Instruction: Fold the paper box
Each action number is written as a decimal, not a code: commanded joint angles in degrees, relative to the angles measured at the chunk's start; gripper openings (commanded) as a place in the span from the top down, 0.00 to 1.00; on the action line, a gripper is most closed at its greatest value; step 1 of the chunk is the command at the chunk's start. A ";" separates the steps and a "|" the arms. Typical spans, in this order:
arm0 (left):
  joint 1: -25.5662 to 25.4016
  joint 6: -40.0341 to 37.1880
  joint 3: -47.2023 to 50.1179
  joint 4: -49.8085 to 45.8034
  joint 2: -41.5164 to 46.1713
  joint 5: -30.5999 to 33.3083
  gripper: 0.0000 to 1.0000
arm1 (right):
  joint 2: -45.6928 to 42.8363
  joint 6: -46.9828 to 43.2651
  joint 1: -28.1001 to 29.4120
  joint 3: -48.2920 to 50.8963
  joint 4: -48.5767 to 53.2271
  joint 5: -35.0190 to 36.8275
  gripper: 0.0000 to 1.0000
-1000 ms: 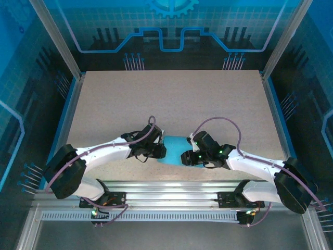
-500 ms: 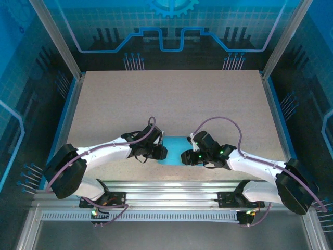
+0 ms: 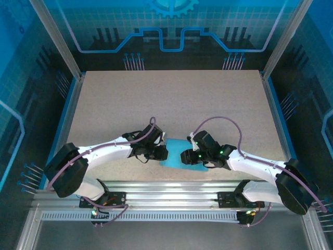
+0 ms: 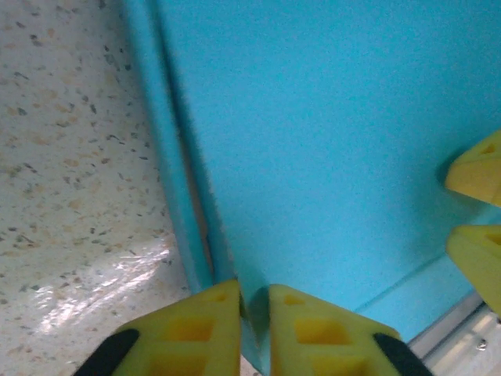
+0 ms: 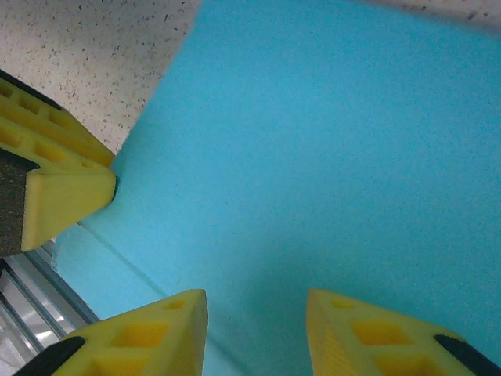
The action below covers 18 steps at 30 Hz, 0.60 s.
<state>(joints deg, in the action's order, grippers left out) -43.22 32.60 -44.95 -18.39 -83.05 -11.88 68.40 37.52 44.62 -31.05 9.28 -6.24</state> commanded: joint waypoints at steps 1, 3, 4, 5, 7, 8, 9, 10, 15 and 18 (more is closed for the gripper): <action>0.15 1.74 -0.66 0.15 -1.13 -2.46 0.88 | -0.27 0.63 0.57 0.70 -1.10 -0.09 0.61; 0.35 2.58 -0.25 1.52 -1.20 -3.63 0.89 | -0.29 0.71 0.59 0.81 -1.19 -0.20 0.61; 0.50 3.10 0.05 2.28 -1.18 -4.23 0.89 | -0.35 0.67 0.56 0.81 -1.28 -0.22 0.61; 0.50 3.26 0.14 2.50 -1.24 -4.37 0.89 | -0.38 0.71 0.64 0.92 -1.26 -0.19 0.61; 0.53 3.27 0.30 2.45 -1.03 -4.34 0.87 | -0.59 0.88 0.62 1.10 -1.38 -0.18 0.61; 0.52 2.97 0.23 2.02 -0.85 -4.02 0.81 | -0.70 0.89 0.61 1.09 -1.36 -0.18 0.61; 0.51 2.21 0.05 0.95 -0.59 -3.15 0.75 | -1.04 0.81 0.60 1.03 -1.09 -0.02 0.61; 0.59 1.55 -0.11 -0.06 -0.12 -2.39 0.75 | -1.72 0.59 0.74 0.91 -0.70 0.13 0.61; 0.58 -2.04 -0.54 -2.54 1.59 -3.04 0.74 | -7.62 0.34 1.16 0.11 7.66 3.24 0.60; 0.51 -3.53 -0.54 -2.33 1.71 -4.37 0.70 | -13.47 2.22 1.13 0.37 15.03 6.89 0.56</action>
<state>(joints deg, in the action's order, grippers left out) -43.05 31.97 -44.95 -18.87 -82.76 -14.48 58.89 38.00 45.12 -30.50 15.88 -3.42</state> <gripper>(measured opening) 0.289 0.427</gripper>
